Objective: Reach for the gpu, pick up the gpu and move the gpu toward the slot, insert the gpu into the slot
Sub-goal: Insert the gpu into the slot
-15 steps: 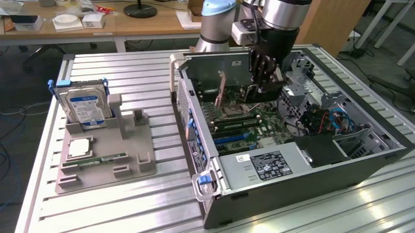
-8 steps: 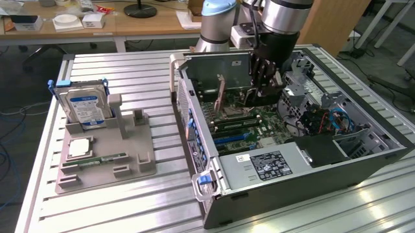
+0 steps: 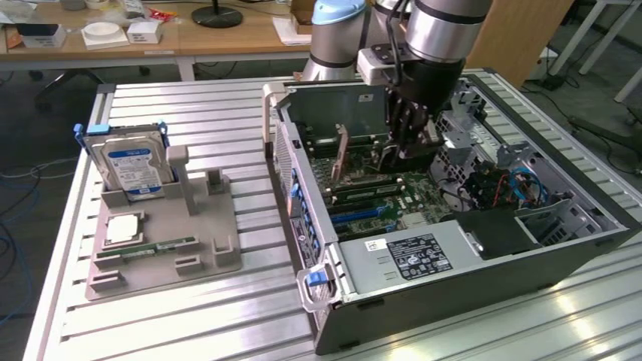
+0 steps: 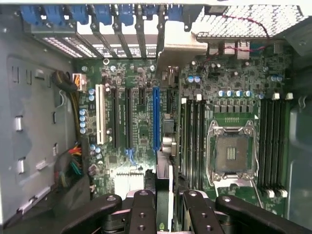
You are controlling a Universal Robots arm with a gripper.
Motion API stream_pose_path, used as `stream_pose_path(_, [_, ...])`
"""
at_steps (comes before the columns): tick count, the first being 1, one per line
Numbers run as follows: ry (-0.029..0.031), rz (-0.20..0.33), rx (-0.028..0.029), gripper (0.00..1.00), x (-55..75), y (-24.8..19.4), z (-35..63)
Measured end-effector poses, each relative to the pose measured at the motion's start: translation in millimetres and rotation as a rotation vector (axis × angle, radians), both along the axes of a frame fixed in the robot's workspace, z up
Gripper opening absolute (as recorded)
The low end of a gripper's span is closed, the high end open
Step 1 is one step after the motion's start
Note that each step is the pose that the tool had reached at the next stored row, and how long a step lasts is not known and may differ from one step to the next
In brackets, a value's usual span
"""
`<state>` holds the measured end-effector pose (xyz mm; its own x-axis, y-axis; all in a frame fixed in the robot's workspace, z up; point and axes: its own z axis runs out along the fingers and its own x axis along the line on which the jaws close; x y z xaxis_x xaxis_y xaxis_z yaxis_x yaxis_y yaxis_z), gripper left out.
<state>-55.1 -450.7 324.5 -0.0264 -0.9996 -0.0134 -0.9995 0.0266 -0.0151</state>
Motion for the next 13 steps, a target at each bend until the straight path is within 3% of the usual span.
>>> stream_pose_path(13, [0.0, 0.003, -0.0002, 0.26, -9.2, 0.0, -23.7])
